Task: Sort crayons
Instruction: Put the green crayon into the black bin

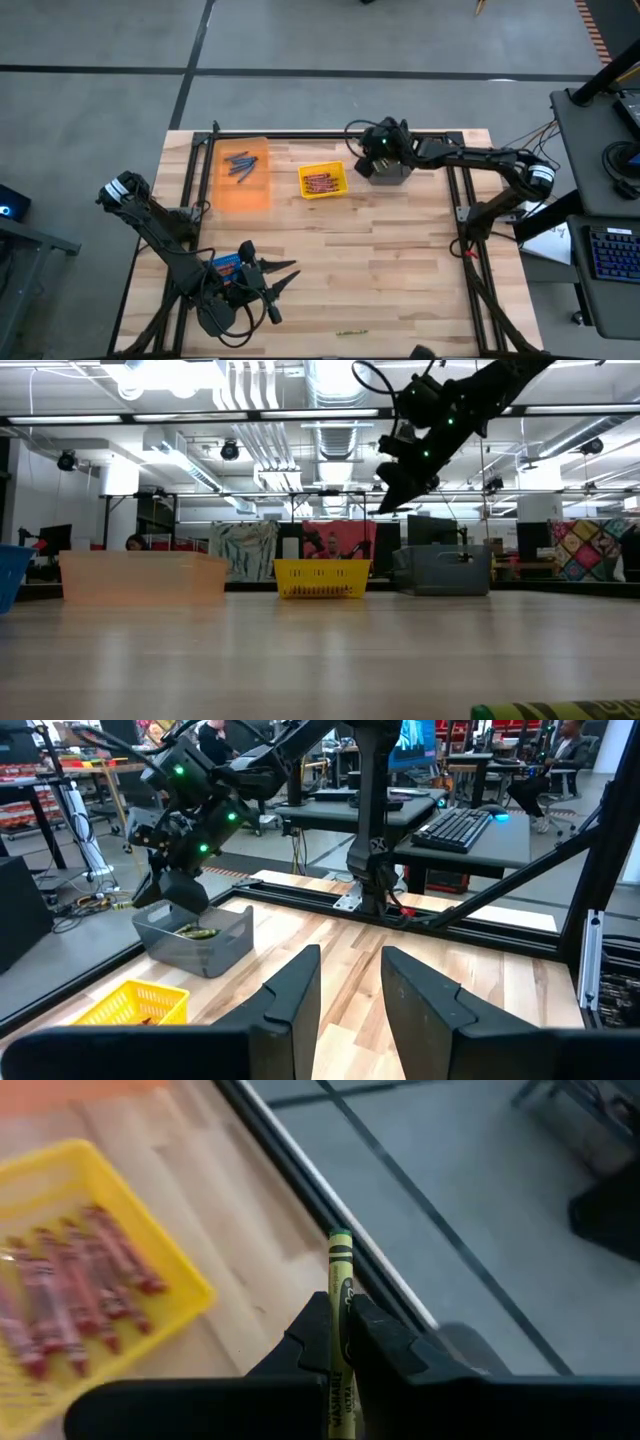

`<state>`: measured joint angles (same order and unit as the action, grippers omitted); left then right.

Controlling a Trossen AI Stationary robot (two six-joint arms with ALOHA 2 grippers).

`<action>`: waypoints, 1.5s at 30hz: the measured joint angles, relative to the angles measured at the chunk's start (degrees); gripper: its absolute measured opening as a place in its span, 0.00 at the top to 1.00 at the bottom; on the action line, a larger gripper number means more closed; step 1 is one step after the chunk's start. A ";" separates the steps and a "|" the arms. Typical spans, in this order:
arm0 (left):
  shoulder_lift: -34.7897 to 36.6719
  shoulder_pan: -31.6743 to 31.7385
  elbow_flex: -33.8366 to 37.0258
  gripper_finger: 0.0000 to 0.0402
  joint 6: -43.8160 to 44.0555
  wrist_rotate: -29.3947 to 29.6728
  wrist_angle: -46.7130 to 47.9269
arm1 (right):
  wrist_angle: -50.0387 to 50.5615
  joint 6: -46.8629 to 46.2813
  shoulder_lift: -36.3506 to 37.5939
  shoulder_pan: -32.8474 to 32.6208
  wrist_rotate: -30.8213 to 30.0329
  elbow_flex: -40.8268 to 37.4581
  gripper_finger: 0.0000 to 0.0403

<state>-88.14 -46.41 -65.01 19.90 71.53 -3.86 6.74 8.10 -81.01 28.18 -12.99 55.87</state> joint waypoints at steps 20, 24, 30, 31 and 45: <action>0.07 0.02 0.00 0.77 -1.46 0.00 -0.02 | 3.48 -2.55 0.00 9.75 0.59 -4.95 0.97; 0.09 0.01 0.00 0.77 -1.49 0.00 -0.02 | 2.58 -2.51 0.02 10.13 0.61 -7.11 0.97; 0.10 0.00 0.00 0.77 -1.50 0.00 -0.01 | -0.13 -2.51 1.26 11.63 2.82 -10.32 0.97; 0.11 0.00 0.00 0.77 -1.51 0.02 -0.02 | -0.99 -2.54 1.67 11.87 2.96 -10.93 0.97; 0.11 0.02 0.00 0.77 -1.50 0.11 0.00 | -16.71 -5.14 4.51 13.90 7.06 -21.98 0.97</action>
<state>-88.03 -46.39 -65.01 18.40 71.64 -3.86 -9.97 2.96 -76.50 42.09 -5.93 33.89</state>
